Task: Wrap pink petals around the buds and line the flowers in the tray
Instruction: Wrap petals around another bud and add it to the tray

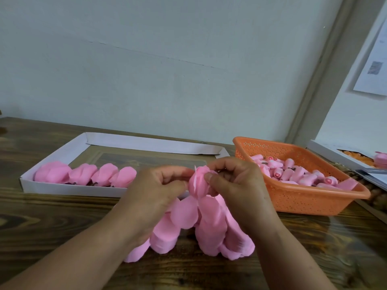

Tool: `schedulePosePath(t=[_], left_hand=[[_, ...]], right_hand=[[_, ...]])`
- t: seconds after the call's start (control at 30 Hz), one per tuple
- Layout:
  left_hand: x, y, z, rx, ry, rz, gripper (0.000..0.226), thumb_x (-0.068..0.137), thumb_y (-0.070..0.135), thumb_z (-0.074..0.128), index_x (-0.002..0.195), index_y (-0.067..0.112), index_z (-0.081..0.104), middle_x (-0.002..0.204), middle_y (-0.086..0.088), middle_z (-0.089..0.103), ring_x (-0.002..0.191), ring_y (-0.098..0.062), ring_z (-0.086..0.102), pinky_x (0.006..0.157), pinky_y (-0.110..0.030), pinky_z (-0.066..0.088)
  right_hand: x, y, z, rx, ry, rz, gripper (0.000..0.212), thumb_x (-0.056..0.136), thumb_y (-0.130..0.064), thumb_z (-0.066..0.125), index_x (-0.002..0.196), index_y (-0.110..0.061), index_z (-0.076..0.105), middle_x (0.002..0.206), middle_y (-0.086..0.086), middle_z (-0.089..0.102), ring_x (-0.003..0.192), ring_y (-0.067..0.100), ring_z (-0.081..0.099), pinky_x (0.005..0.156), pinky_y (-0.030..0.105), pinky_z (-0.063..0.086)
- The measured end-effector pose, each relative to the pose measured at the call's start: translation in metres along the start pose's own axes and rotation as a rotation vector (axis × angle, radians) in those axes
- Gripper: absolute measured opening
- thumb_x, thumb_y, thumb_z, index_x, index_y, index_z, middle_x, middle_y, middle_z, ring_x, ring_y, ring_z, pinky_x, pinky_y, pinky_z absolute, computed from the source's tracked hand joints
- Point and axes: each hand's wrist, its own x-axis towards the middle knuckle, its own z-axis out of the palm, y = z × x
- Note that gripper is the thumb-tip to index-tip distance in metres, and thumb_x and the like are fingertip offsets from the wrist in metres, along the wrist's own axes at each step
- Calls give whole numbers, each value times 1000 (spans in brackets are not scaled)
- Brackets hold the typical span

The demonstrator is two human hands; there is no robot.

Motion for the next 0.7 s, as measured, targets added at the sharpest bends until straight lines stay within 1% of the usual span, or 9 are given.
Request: schedulePosePath(t=[0.07,0.13,0.2,0.27,0.37,0.47,0.57,0.63,0.7], left_hand=[[-3,1,2,-54,-55,31,27,81,20,70,107,24,73,100,7,75,98,-15,69,89,-37,54],[-5,-1,6,-37,-67,79,41,69,32,74,110,26,71,101,10,74,98,-10,69,87,-32,55],[-6,-2,12,53,2,160,32,75,29,72,107,34,70,96,18,74,91,2,68,79,-17,55],[-7,-2,15,124,134,203,18,86,27,62,96,41,69,86,22,72,79,9,65,66,-4,47],[-4,-6,14,177,237,191,28,92,27,51,75,25,73,71,-3,68,62,-15,57,51,-12,40],[-3,-5,10,180,235,158,34,93,28,49,71,15,71,68,-12,63,54,-14,50,48,-13,38],[-3,-4,8,191,205,146,34,91,30,48,70,18,72,67,-9,64,55,-9,50,49,-11,37],[-4,-3,8,191,172,130,34,92,31,47,73,24,74,71,-5,68,64,-15,58,52,-11,40],[-4,-2,8,170,143,114,33,95,29,48,75,28,74,76,0,71,74,-12,61,56,-11,44]], right_hand=[[1,1,0,16,15,-2,32,82,8,60,72,-20,69,65,8,68,57,15,61,59,33,54],[1,1,1,21,20,-5,31,81,8,60,71,-20,68,65,10,68,57,17,61,59,35,54],[1,1,3,15,25,-8,31,81,9,60,70,-20,68,64,11,67,56,17,60,59,36,54],[0,0,6,-7,36,-16,31,80,8,61,69,-20,67,65,12,66,57,18,58,59,40,53],[0,-1,7,-48,8,-25,22,81,7,62,74,-13,68,69,15,66,61,26,57,62,44,52],[-1,-2,6,-76,-56,-35,15,81,8,62,80,-6,68,70,16,65,62,34,57,63,46,51],[-1,-4,5,-90,-93,-34,15,81,8,62,81,-5,69,73,16,66,66,37,58,63,46,50],[-1,-5,4,-100,-113,-39,16,81,9,61,79,-6,68,74,12,66,63,31,58,63,43,51],[0,-5,1,-104,-133,-43,17,80,9,61,79,-7,68,75,8,65,61,22,57,63,40,51]])
